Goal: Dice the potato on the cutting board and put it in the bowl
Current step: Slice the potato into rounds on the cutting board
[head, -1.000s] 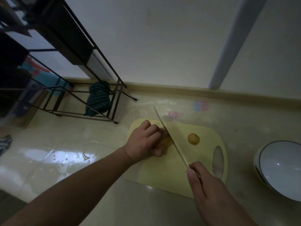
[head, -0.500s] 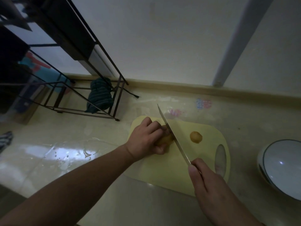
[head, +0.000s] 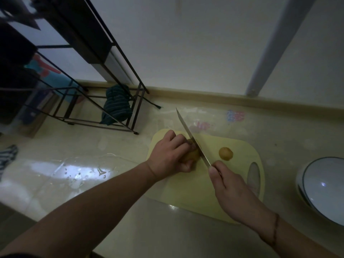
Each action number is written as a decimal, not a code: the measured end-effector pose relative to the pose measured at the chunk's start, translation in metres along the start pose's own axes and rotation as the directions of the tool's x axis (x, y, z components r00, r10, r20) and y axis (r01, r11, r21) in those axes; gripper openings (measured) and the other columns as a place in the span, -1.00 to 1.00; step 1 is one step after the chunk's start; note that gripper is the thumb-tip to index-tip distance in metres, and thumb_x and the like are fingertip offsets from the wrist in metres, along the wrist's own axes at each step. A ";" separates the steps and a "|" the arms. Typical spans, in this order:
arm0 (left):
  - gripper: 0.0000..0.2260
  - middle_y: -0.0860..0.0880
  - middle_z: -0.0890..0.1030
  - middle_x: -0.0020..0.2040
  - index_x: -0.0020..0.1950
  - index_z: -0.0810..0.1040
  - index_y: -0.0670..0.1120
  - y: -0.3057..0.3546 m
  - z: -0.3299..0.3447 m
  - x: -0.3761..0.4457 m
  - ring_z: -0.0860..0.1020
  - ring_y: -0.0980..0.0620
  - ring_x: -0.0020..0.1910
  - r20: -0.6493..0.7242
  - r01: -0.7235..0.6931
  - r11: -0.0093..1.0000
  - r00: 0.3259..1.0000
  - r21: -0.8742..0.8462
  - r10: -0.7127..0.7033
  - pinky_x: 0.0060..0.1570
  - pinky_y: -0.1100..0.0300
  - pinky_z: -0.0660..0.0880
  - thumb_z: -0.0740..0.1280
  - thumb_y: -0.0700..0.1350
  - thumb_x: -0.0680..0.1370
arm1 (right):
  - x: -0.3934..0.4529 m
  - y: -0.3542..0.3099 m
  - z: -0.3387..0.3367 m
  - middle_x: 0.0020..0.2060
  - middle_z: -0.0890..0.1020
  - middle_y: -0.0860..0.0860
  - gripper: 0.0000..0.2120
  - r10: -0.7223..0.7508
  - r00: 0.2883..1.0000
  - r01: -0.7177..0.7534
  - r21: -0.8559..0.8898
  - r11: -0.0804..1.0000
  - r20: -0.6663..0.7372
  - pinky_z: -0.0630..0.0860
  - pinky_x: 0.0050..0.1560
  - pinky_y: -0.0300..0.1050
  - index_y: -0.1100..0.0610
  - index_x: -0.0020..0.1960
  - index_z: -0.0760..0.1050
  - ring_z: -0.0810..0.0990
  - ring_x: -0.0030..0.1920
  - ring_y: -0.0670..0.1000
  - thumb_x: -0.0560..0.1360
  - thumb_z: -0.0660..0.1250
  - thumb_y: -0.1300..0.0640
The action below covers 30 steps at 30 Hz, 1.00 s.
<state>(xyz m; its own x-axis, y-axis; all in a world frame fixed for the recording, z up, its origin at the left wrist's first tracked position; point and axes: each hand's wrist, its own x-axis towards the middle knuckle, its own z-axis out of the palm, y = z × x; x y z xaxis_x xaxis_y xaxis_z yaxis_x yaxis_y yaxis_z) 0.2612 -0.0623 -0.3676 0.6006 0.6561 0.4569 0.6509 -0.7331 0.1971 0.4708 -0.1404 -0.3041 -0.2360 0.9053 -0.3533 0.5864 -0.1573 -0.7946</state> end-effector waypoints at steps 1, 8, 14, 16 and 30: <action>-0.63 -0.12 0.59 -0.14 0.11 0.47 -0.08 0.000 0.001 0.000 0.46 -0.12 -0.27 0.001 -0.001 1.000 1.000 0.001 0.001 -0.24 0.10 0.40 0.43 0.01 0.37 | 0.001 0.001 0.001 -0.46 0.43 0.01 -0.74 -0.010 1.000 0.010 0.006 1.000 0.005 0.32 -0.30 -0.19 -0.02 -0.18 0.29 0.47 -0.31 -0.06 0.64 0.02 -0.07; -0.61 -0.13 0.63 -0.07 0.13 0.47 -0.07 -0.001 0.002 -0.004 0.52 -0.17 -0.22 0.049 0.020 1.000 0.999 0.013 -0.021 -0.22 0.03 0.45 0.43 0.05 0.39 | 0.010 0.003 0.006 -0.45 0.41 0.00 -0.73 -0.029 1.000 0.029 0.011 1.000 0.005 0.30 -0.38 -0.22 0.01 -0.19 0.28 0.43 -0.38 -0.08 0.65 0.03 -0.06; -0.60 -0.12 0.60 -0.05 0.14 0.46 -0.07 -0.002 -0.001 -0.005 0.45 -0.12 -0.15 0.036 0.031 1.000 0.999 0.006 -0.031 -0.20 0.09 0.45 0.43 0.04 0.39 | 0.009 0.009 -0.004 -0.39 0.51 0.04 -0.67 0.023 1.000 -0.023 -0.011 1.000 0.005 0.38 -0.27 -0.04 0.06 -0.13 0.37 0.49 -0.37 -0.04 0.63 0.01 -0.12; -0.62 -0.13 0.58 -0.07 0.14 0.45 -0.06 -0.001 -0.001 -0.005 0.38 -0.07 -0.12 0.020 0.035 0.999 0.999 0.011 -0.035 -0.19 0.13 0.42 0.41 0.05 0.40 | 0.006 0.014 -0.010 -0.40 0.49 0.00 -0.63 0.086 0.996 -0.087 0.077 0.993 0.025 0.33 -0.37 -0.11 0.07 -0.11 0.41 0.44 -0.45 -0.13 0.61 -0.01 -0.16; -0.60 -0.13 0.59 -0.01 0.15 0.45 -0.06 0.003 -0.005 -0.009 0.37 -0.05 -0.08 0.034 0.058 0.998 0.998 -0.002 -0.058 -0.28 0.10 0.51 0.37 0.13 0.44 | -0.015 -0.008 -0.022 -0.51 0.43 -0.06 -0.61 0.020 1.000 -0.021 0.166 0.986 0.008 0.28 -0.38 -0.17 -0.01 -0.17 0.40 0.37 -0.52 -0.14 0.49 -0.01 -0.28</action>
<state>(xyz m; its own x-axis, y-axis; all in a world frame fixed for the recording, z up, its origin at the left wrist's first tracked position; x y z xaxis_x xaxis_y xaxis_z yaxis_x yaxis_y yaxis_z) 0.2559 -0.0713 -0.3667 0.5775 0.7031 0.4149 0.6836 -0.6943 0.2250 0.4862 -0.1442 -0.2813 -0.2303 0.8990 -0.3726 0.4547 -0.2390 -0.8580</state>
